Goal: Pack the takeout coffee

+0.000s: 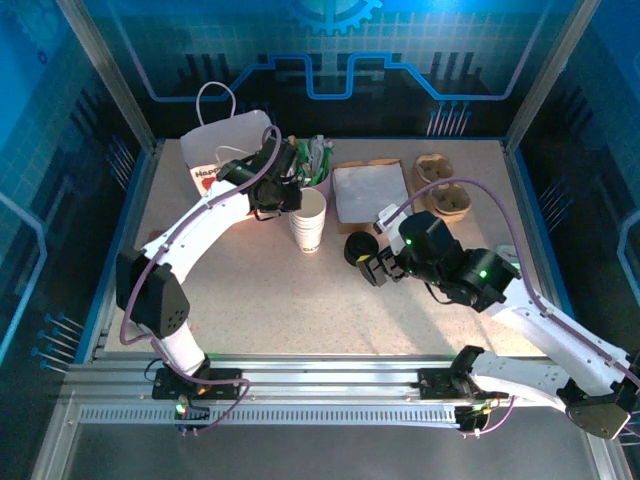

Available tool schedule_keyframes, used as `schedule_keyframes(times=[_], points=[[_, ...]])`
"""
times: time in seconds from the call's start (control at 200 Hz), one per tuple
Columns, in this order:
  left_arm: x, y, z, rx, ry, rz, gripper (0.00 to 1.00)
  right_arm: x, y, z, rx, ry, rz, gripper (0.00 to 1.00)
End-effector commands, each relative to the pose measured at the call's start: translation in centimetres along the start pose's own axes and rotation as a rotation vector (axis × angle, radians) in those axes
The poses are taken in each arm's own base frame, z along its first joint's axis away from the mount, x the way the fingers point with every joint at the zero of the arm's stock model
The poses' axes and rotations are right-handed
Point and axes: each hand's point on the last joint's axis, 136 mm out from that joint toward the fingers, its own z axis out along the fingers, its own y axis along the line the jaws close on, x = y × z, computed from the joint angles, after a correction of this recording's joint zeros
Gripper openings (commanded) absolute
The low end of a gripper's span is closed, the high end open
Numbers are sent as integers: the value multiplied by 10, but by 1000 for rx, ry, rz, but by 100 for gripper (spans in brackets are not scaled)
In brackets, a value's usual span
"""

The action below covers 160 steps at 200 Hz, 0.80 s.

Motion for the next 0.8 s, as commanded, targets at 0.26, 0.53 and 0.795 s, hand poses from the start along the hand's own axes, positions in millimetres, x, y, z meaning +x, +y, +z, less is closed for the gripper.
schedule_keyframes(times=[0.26,0.53,0.795], points=[[1,-4,-1,-11,17,0,11,-1,4,-2,-7,-20,-30,100],[4,-4,3,-11,32,-2,19,1,6,-2,-13,-16,-33,100],[3,-5,3,-11,35,1,6,1,6,-2,-11,-18,-36,100]])
